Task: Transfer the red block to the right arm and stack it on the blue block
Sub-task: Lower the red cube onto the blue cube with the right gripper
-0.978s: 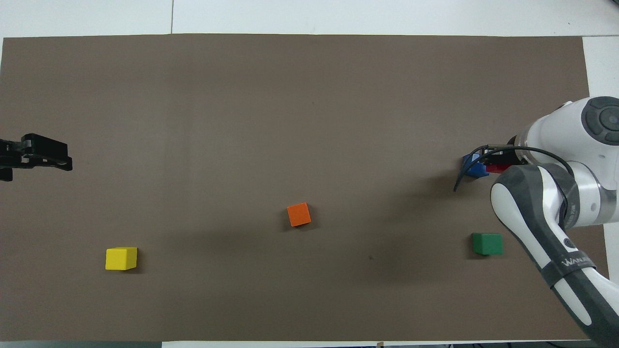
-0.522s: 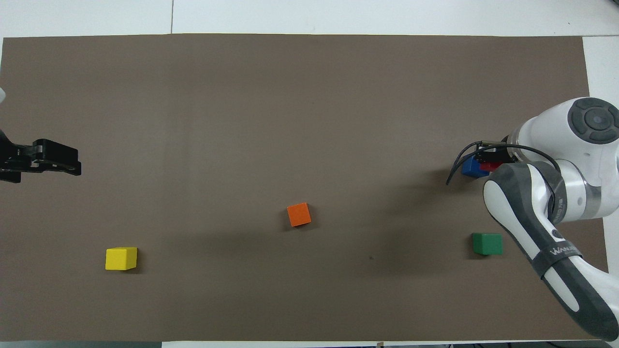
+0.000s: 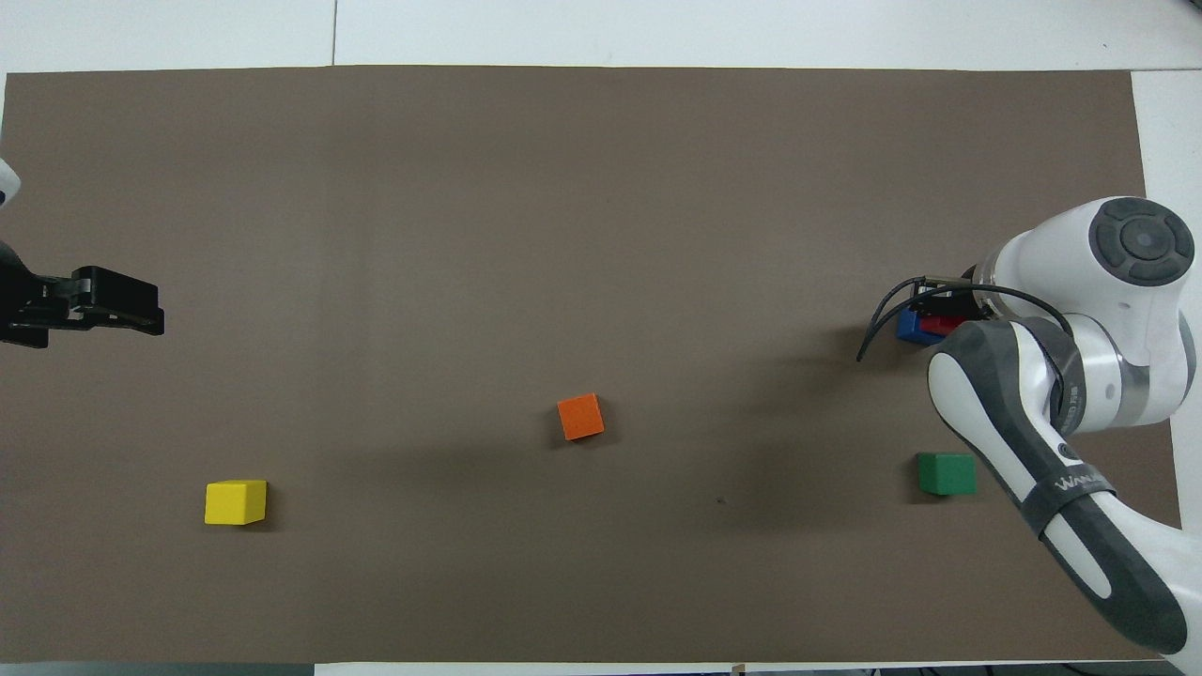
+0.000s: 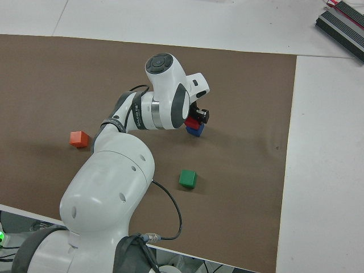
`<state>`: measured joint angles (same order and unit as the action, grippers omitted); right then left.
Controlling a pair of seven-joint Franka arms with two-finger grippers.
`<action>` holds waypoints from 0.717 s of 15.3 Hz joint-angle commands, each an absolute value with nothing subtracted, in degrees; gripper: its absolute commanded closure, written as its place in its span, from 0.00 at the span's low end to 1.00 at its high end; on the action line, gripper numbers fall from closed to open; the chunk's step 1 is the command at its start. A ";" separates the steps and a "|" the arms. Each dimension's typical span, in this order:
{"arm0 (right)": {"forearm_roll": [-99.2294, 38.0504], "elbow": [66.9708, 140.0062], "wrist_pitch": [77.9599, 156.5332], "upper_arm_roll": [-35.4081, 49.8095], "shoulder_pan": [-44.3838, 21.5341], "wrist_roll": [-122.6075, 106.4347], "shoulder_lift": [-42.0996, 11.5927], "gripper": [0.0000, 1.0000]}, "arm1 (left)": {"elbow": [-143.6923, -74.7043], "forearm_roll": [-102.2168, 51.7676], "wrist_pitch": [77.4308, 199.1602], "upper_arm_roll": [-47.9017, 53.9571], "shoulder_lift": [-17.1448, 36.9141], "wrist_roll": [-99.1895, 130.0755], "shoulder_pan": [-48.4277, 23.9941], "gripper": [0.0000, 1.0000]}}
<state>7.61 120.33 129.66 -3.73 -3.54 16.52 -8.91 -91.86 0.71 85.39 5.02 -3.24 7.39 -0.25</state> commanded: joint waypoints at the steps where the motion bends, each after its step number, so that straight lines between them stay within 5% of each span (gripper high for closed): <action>1: 6.24 122.25 133.41 -3.43 -2.99 16.61 -9.23 1.00 | -94.92 0.18 86.58 4.84 -5.36 6.33 0.62 0.00; 6: 3.61 122.26 133.51 -3.43 -2.99 16.52 -9.23 1.00 | -94.66 0.18 86.31 4.92 -6.24 6.68 0.18 0.00; 7: 3.34 122.17 133.51 -3.43 -2.99 16.52 -9.23 0.63 | -94.75 0.18 86.22 5.10 -6.94 6.68 0.26 0.00; 8: 3.34 122.17 133.42 -3.43 -2.90 16.52 -9.23 0.15 | -94.75 0.18 86.31 4.92 -7.12 6.77 0.44 0.00; 9: 3.34 122.08 133.50 -3.51 -2.90 16.44 -9.23 0.00 | -94.75 0.18 86.31 4.92 -7.99 6.77 0.61 0.00; 11: 3.34 121.99 133.42 -3.43 -2.90 16.35 -9.23 0.00 | -94.66 0.18 86.22 4.92 -11.58 6.77 0.70 0.00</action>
<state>4.43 121.24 131.96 -3.76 -3.46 16.52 -9.56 -92.70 0.71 85.49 4.72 -6.66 7.37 -0.17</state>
